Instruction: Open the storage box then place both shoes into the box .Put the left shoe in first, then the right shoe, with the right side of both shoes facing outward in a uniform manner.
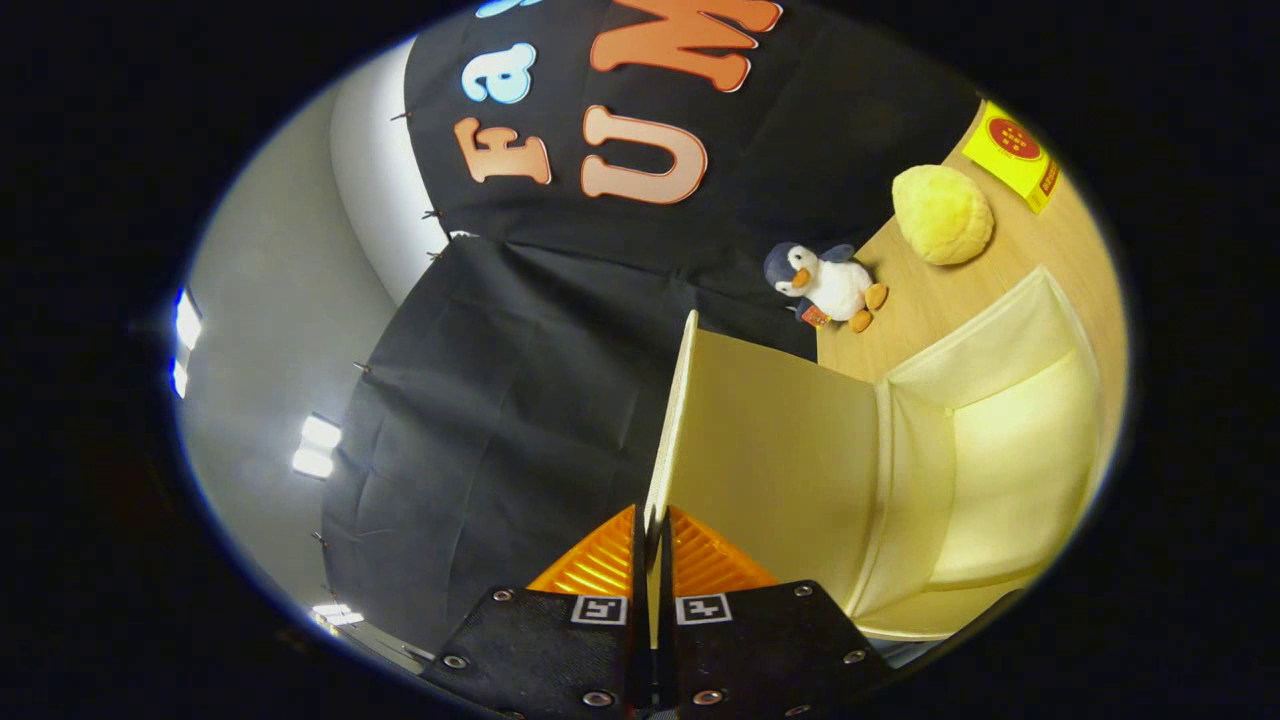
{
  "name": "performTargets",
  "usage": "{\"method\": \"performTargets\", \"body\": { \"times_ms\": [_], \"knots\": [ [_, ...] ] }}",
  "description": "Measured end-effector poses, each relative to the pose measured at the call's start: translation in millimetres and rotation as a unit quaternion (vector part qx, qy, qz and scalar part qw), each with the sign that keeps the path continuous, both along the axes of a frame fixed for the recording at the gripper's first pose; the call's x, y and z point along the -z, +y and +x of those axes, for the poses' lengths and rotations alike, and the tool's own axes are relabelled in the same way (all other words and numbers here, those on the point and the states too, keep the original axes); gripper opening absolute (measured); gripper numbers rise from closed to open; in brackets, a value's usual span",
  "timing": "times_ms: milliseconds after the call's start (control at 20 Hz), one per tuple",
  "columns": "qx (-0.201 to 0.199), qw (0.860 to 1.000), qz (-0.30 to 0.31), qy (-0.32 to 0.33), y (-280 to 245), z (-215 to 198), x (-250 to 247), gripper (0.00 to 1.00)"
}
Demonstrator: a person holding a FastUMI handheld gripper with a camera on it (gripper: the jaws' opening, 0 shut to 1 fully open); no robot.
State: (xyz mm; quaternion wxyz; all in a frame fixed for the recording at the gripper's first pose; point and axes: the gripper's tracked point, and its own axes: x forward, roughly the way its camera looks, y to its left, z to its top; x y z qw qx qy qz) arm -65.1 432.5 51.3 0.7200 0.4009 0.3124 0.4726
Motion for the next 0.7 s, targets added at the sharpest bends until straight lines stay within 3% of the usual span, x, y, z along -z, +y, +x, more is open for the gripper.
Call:
{"method": "performTargets", "body": {
  "times_ms": [200,350,400,450,500,700],
  "knots": [
    [-0.005,0.998,-0.052,-0.041,47,-2,0,0.14],
    [-0.004,0.995,-0.072,-0.069,66,-2,-2,0.61],
    [-0.003,0.995,-0.074,-0.07,70,-2,-3,0.71],
    [0.001,0.994,-0.079,-0.071,71,-1,0,0.89],
    [0.006,0.994,-0.084,-0.073,72,0,4,0.97],
    [0.039,0.987,-0.126,-0.094,48,15,17,0.97]
  ]
}}
